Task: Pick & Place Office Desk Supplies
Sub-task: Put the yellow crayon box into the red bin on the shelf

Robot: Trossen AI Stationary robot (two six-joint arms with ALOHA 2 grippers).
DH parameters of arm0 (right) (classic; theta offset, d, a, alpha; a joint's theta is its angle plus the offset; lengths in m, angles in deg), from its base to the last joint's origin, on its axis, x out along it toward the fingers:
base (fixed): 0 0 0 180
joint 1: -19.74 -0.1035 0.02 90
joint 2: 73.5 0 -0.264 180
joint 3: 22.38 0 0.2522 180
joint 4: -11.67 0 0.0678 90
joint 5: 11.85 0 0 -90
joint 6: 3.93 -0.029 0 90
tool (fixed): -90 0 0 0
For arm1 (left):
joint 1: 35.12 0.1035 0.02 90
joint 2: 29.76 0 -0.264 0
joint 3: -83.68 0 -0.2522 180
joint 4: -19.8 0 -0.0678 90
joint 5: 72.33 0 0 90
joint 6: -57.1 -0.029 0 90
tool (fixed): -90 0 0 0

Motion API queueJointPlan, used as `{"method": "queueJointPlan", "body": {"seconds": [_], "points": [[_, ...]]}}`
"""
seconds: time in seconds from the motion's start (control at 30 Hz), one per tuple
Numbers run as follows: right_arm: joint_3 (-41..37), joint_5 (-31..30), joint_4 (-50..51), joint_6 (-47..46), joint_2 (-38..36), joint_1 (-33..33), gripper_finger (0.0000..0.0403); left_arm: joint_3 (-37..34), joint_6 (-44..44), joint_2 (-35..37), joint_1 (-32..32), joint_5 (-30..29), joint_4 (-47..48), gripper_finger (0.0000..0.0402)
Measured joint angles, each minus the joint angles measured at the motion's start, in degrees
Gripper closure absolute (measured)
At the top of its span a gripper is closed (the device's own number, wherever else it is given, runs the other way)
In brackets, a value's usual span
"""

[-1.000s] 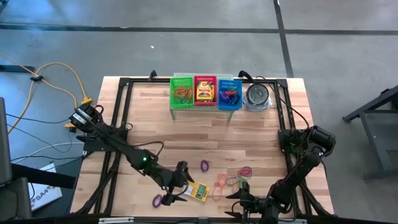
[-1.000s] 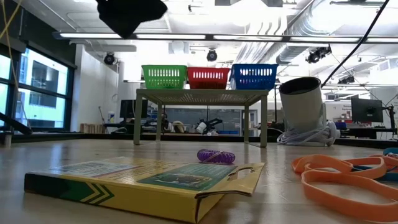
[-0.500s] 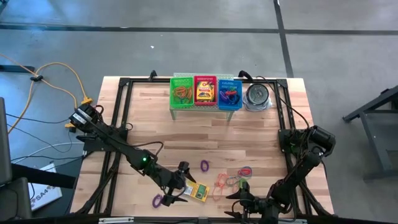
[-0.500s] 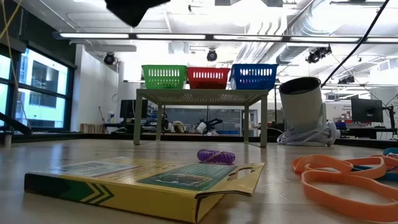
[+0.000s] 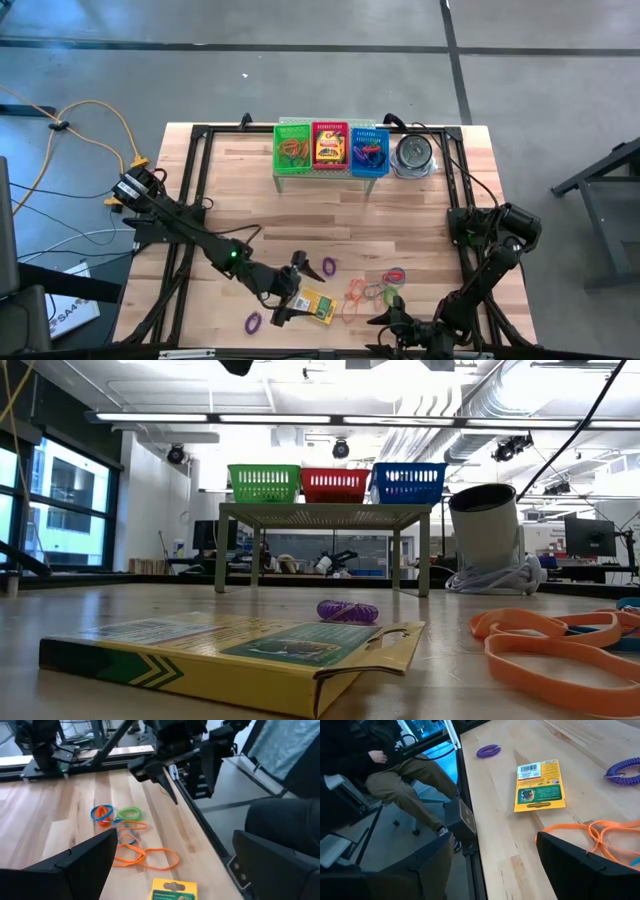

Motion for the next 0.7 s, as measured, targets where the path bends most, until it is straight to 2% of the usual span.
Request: {"method": "queueJointPlan", "body": {"seconds": [0.13, 0.37, 0.57, 0.7], "points": [[0.0, 0.0, 0.0, -0.4, 0.0, 0.0, 0.0129, 0.0, -4.3, 0.0, 0.0, 2.8, 0.0, 0.0014], [0.0, 0.0, 0.0, 0.3, 0.0, 0.1, 0.0129, 0.0, -7.8, 0.0, 0.0, 2.3, -0.1, 0.0014], [0.0, 0.0, 1.1, 0.7, 0.0, 0.1, 0.0129, 0.0, -4.8, 0.0, -0.1, 5.4, -1.8, 0.0014], [0.0, 0.0, 2.2, 0.7, 0.0, 0.2, 0.0129, 0.0, -2.2, 0.0, -0.6, 2.0, -2.7, 0.0014]]}}
